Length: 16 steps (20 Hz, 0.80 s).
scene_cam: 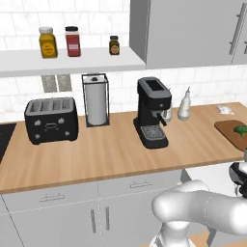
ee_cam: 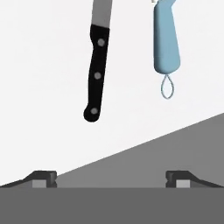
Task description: Place the appropriate cutting tool for cutting the broccoli skin on the cutting board.
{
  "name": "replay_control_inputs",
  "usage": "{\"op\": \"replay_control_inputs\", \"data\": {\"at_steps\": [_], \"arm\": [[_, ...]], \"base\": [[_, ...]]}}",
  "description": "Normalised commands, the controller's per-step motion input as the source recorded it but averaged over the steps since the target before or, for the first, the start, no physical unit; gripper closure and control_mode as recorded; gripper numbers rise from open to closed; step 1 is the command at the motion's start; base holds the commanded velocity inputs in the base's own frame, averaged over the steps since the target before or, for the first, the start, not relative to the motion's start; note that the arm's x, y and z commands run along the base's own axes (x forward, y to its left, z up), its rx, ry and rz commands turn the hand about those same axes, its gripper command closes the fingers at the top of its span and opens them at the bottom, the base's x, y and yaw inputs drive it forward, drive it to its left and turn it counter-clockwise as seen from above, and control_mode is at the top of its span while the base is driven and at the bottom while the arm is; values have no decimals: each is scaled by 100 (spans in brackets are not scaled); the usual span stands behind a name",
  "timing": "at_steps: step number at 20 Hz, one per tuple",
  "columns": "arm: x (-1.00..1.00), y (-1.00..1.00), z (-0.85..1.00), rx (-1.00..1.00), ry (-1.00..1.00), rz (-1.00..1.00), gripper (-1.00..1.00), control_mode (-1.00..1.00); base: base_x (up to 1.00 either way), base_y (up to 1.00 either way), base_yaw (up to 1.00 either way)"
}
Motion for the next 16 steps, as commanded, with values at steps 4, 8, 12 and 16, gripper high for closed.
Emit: {"op": "replay_control_inputs", "data": {"at_steps": [4, 8, 12, 16], "arm": [[-1, -1, -51, 4, 0, -11, -100, -100], [6, 0, -39, 1, 0, -10, -100, -100], [16, -3, -19, 3, 0, -7, -100, -100], [4, -14, -27, 3, 0, -4, -100, -100]], "base": [[0, 0, 0], [0, 0, 0], [0, 0, 0], [0, 0, 0]]}}
